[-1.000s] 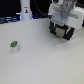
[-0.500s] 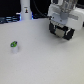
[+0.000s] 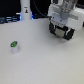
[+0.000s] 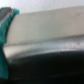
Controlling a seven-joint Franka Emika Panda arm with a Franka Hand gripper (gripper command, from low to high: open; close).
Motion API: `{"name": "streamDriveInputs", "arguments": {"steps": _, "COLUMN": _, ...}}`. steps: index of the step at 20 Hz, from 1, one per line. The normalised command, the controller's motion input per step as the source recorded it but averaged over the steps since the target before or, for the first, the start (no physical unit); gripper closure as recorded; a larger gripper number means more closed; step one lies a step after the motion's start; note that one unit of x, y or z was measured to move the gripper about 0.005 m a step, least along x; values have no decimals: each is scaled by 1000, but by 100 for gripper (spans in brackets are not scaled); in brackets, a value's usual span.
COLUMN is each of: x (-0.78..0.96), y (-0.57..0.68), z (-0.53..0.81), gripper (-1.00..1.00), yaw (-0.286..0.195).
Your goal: Open the kcup holder, insert the kcup into the holder, and close the kcup holder
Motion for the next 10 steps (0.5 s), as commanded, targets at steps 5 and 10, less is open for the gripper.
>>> {"name": "streamDriveInputs", "arguments": {"steps": 5, "x": 944, "y": -304, "z": 262, "gripper": 100, "yaw": -81}}
{"name": "streamDriveInputs", "arguments": {"steps": 10, "x": 534, "y": -195, "z": 150, "gripper": 100, "yaw": -32}}
